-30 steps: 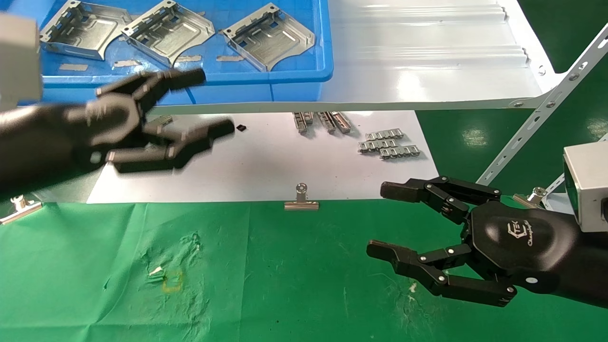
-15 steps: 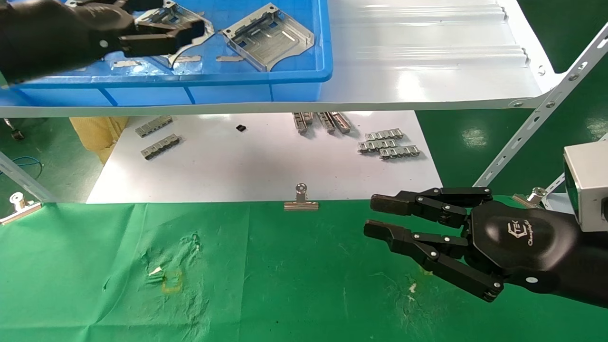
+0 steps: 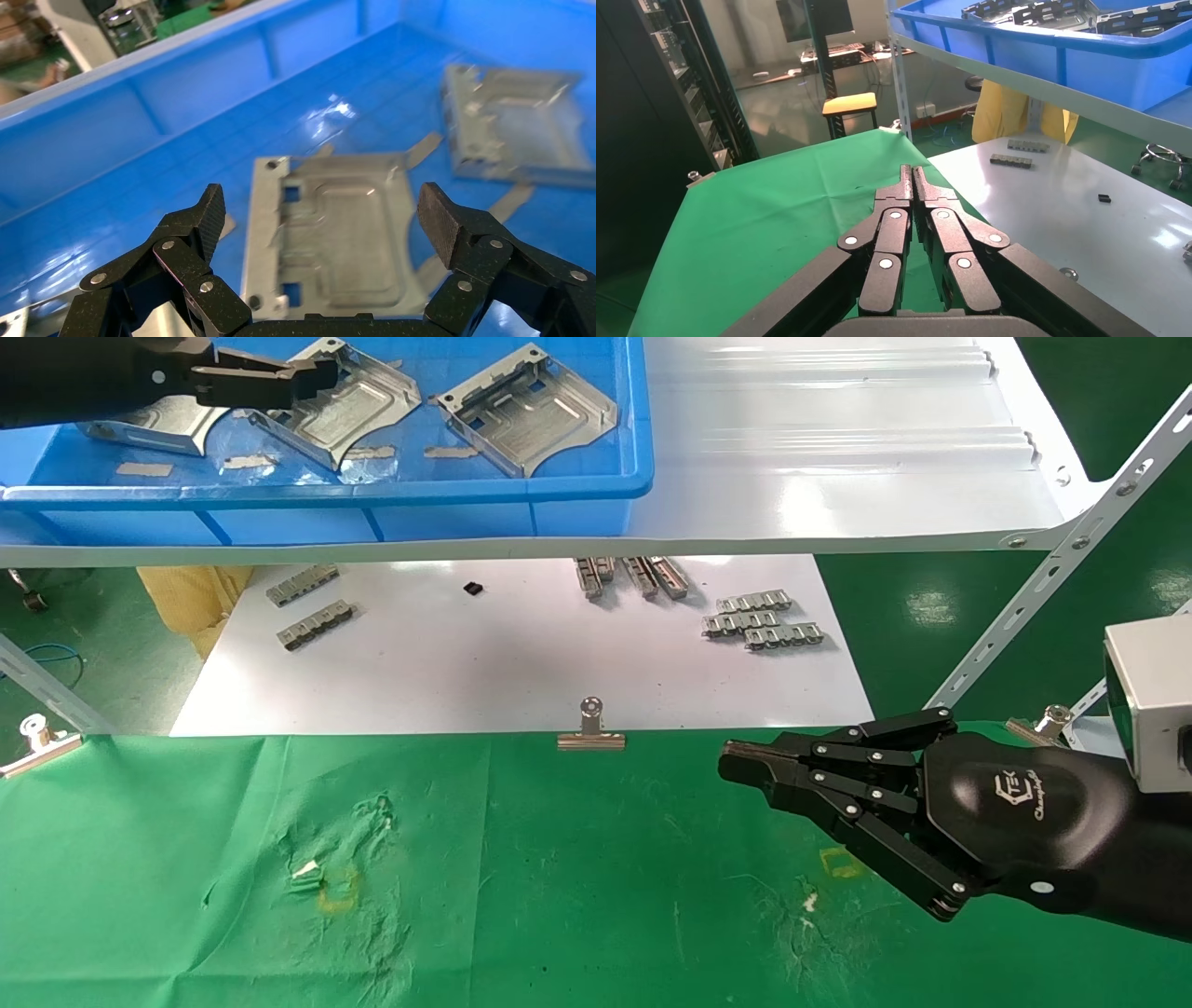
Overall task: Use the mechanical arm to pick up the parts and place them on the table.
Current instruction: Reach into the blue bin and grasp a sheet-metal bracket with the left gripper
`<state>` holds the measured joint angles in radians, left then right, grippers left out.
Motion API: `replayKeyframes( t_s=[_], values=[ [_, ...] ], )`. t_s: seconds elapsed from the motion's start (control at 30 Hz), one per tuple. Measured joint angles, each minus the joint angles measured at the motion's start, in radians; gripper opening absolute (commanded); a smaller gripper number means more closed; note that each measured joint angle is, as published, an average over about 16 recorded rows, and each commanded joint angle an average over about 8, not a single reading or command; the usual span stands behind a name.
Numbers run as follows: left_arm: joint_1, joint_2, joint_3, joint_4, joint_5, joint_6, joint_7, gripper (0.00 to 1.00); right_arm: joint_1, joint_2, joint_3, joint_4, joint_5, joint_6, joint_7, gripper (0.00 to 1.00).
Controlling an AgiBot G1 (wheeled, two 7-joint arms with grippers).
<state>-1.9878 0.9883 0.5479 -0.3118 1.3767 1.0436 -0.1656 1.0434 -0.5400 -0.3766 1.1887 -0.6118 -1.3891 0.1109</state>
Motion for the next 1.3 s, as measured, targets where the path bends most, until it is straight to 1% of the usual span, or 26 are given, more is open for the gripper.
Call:
replayKeyframes(
  t_s=[0.03,0.07,0.23,0.3,0.33,0.5,0.7,1.3],
  values=[
    [-0.011,0.008,0.003,0.024,0.007,-0.007,0.011,0.86,0.0,0.0,0.0,0.0,0.0,0.0,0.0,0.0],
    [-0.021,0.015,0.007,0.046,0.013,-0.014,0.023,0.76,0.0,0.0,0.0,0.0,0.0,0.0,0.0,0.0],
    [-0.057,0.051,0.02,0.133,0.039,-0.059,0.069,0.15,0.0,0.0,0.0,0.0,0.0,0.0,0.0,0.0],
    [-0.066,0.064,0.023,0.16,0.046,-0.078,0.082,0.03,0.0,0.0,0.0,0.0,0.0,0.0,0.0,0.0],
    [-0.069,0.07,0.025,0.172,0.049,-0.086,0.088,0.0,0.0,0.0,0.0,0.0,0.0,0.0,0.0,0.0],
    [-0.08,0.093,0.028,0.217,0.056,-0.118,0.109,0.0,0.0,0.0,0.0,0.0,0.0,0.0,0.0,0.0],
    [-0.083,0.109,0.029,0.249,0.059,-0.128,0.127,0.0,0.0,0.0,0.0,0.0,0.0,0.0,0.0,0.0],
    [-0.086,0.125,0.026,0.287,0.054,-0.134,0.169,0.0,0.0,0.0,0.0,0.0,0.0,0.0,0.0,0.0]
  ],
)
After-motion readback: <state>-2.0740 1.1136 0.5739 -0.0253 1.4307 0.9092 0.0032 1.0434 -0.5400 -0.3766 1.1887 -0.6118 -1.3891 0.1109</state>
